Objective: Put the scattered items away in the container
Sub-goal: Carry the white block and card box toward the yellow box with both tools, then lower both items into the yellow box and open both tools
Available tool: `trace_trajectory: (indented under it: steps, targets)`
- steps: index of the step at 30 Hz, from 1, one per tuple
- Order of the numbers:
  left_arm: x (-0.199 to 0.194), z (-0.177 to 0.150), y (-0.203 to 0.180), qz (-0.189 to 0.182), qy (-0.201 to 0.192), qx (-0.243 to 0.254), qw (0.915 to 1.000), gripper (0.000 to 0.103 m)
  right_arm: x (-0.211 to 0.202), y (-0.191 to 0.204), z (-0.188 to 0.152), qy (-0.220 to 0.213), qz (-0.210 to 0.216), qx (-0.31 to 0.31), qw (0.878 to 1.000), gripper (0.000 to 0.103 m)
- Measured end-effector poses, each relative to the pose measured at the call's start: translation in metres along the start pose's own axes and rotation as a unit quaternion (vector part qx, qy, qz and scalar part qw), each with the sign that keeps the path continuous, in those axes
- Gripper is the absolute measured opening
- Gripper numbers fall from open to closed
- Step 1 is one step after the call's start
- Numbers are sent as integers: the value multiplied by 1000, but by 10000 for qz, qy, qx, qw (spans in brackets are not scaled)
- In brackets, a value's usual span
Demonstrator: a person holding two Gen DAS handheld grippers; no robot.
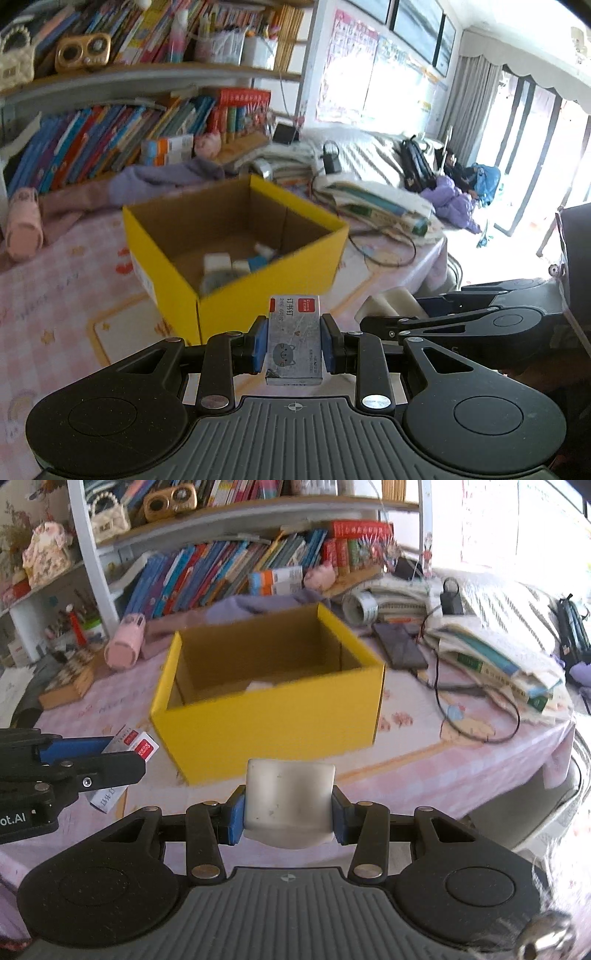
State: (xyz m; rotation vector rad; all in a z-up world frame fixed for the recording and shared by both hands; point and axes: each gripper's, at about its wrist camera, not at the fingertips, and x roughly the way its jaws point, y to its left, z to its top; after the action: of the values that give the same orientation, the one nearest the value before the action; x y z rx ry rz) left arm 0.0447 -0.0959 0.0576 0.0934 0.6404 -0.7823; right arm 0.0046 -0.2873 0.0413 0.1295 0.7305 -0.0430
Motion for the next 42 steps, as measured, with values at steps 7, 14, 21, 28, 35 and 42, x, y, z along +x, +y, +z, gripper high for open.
trace_trajectory:
  steps: [7,14,21,28,35,42]
  targets:
    - [19,29,4,197,-299,18,9994,28,19,-11,35,-345,128,-203,9991,42]
    - [56,55,13,628,-243,-139,9976,28,51,-30,84,-559,492,-504,9959,42]
    - [100,69,20,1166,-69,-543,9917,28,95,-46,120,-307,1001,-981,9896,42]
    - [139,72,27,1718,236,-724,9822,28,153,-46,152,115,1438,-1211,9821,42]
    - [172,76,40,2105,703,-665,9728,28,204,-24,168,614,1851,-1311,9720,42]
    - [200,89,69,2514,1110,-789,9583,28,248,-5,182,1007,1970,-1174,9681,42]
